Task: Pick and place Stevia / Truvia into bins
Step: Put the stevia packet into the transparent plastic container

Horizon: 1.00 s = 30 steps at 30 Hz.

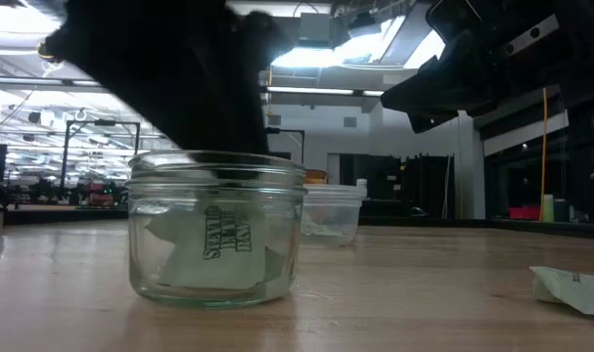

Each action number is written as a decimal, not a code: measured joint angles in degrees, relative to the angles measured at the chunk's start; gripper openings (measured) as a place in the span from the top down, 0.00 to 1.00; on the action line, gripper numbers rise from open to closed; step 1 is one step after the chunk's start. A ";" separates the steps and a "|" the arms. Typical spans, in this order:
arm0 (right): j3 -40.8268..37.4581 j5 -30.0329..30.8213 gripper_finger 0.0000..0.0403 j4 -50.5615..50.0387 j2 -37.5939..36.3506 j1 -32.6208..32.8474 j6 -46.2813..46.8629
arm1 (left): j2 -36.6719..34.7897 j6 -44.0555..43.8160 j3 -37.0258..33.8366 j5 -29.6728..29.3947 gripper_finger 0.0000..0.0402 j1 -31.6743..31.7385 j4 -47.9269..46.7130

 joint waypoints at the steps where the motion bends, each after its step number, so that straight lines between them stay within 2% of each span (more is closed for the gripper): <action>1: 0.00 0.00 0.97 0.00 0.00 0.00 0.00 | 0.00 0.10 0.52 0.02 0.76 0.00 -0.42; 12: 0.00 0.00 0.97 0.00 0.00 -0.01 -0.02 | -0.07 1.63 6.88 -0.10 0.74 0.00 -14.09; 18: 0.00 -0.02 0.97 0.00 0.00 -0.02 -0.02 | -0.34 -1.54 8.71 -4.06 0.74 -0.63 -23.71; 30: 0.00 -0.20 0.97 -0.34 0.00 -0.01 1.34 | -4.63 -7.96 8.71 -4.61 0.74 -4.73 -27.04</action>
